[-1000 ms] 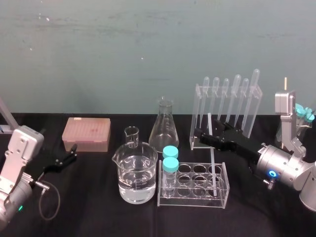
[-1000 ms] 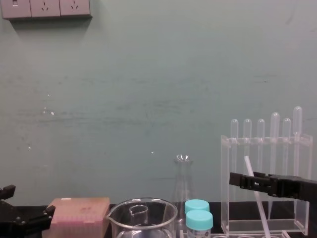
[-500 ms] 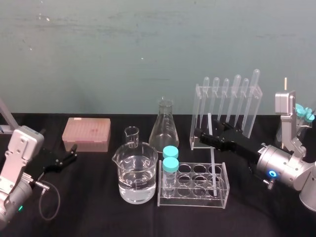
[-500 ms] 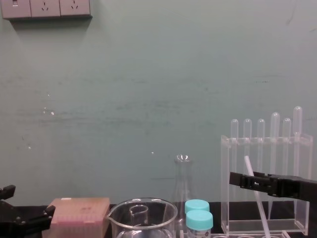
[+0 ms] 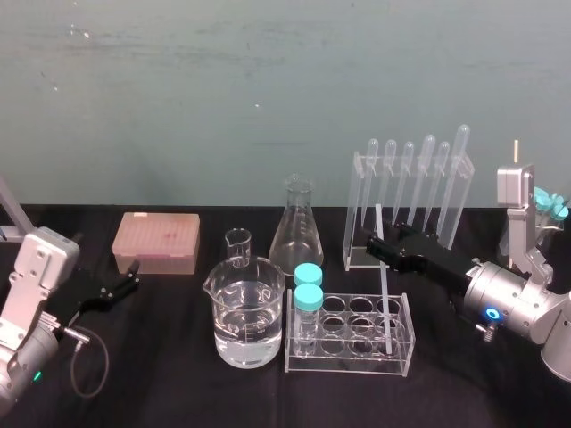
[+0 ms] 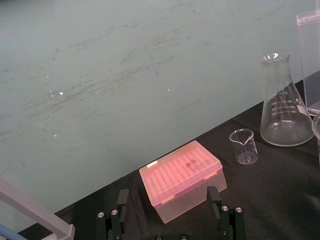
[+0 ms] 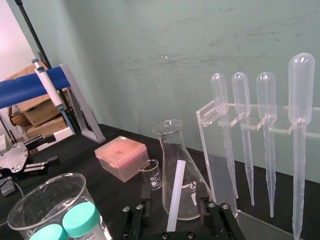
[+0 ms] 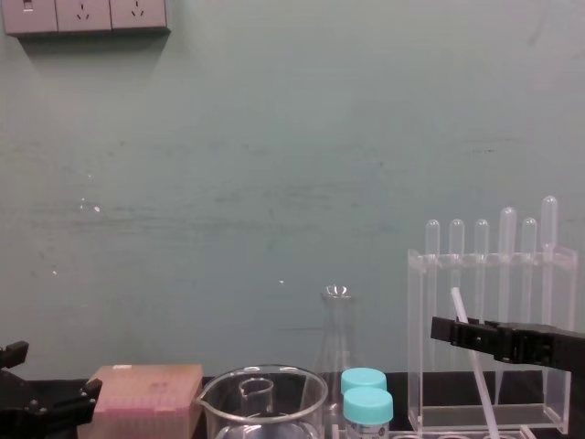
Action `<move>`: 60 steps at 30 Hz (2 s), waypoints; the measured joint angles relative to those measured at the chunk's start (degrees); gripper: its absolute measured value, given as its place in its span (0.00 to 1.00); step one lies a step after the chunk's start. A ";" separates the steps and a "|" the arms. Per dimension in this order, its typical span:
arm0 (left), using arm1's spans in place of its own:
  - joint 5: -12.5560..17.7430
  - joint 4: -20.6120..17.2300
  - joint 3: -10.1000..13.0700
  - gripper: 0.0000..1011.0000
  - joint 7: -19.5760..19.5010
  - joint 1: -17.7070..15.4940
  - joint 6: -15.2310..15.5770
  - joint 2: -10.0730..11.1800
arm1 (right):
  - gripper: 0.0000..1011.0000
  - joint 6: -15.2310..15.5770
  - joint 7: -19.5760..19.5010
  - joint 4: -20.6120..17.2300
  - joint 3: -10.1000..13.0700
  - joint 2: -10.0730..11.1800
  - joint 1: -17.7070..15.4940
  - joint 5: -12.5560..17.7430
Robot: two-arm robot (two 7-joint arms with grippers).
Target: Pick up the stirring rod with one hand, then place it down.
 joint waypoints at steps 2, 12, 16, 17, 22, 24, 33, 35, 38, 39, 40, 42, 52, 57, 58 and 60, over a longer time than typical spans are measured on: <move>0.00 0.00 0.00 0.99 0.00 0.00 0.00 0.00 | 0.50 0.00 0.01 0.00 0.00 0.00 0.00 0.00; 0.00 0.00 0.00 0.99 0.00 0.00 0.00 0.00 | 0.17 0.00 0.01 0.00 0.00 0.00 0.00 0.00; 0.00 0.00 0.00 0.99 0.00 0.00 0.00 0.00 | 0.08 0.00 0.01 0.00 0.00 0.00 0.00 0.00; 0.00 0.00 0.00 0.99 0.00 0.00 0.00 0.00 | 0.08 0.00 0.01 0.00 0.00 0.00 0.00 0.00; 0.00 0.00 0.00 0.99 0.00 0.00 0.00 0.00 | 0.08 0.00 0.00 0.00 0.00 0.00 0.00 0.00; 0.00 0.00 0.00 0.99 0.00 0.00 0.00 0.00 | 0.08 0.00 0.00 0.00 0.00 0.00 0.00 0.00; 0.00 0.00 0.00 0.99 0.00 0.00 0.00 0.00 | 0.08 -0.28 -0.04 -0.18 0.00 0.01 -0.05 0.02; 0.00 0.00 0.00 0.99 0.00 0.00 0.00 0.00 | 0.08 -0.88 -0.06 -0.77 0.03 0.07 -0.16 0.09; 0.00 0.00 0.00 0.99 0.00 0.00 0.00 0.00 | 0.08 -1.75 -0.07 -1.78 0.08 0.18 -0.25 0.19; 0.00 0.00 0.00 0.99 0.00 0.00 0.00 0.00 | 0.08 -2.00 -0.07 -2.06 0.11 0.19 -0.26 0.26; 0.00 0.00 0.00 0.99 0.00 0.00 0.00 0.00 | 0.08 -2.17 -0.05 -2.31 0.13 0.20 -0.26 0.31; 0.00 0.00 0.00 0.99 0.00 0.00 0.00 0.00 | 0.08 -2.87 0.12 -3.27 0.23 0.20 -0.24 0.54; 0.00 0.00 0.00 0.99 0.00 0.00 0.00 0.00 | 0.08 -6.29 2.81 -7.70 0.61 0.11 0.13 2.63; 0.00 0.00 0.00 0.99 0.00 0.00 0.00 0.00 | 0.08 -9.53 3.35 -10.20 0.86 0.48 -0.29 2.76; 0.00 0.00 0.00 0.99 0.00 0.00 0.00 0.00 | 0.08 -11.11 2.87 -11.43 0.92 0.72 -0.79 1.96; 0.00 0.00 0.00 0.99 0.00 0.00 0.00 0.00 | 0.08 -13.85 1.18 -13.48 1.03 1.14 -1.89 -0.21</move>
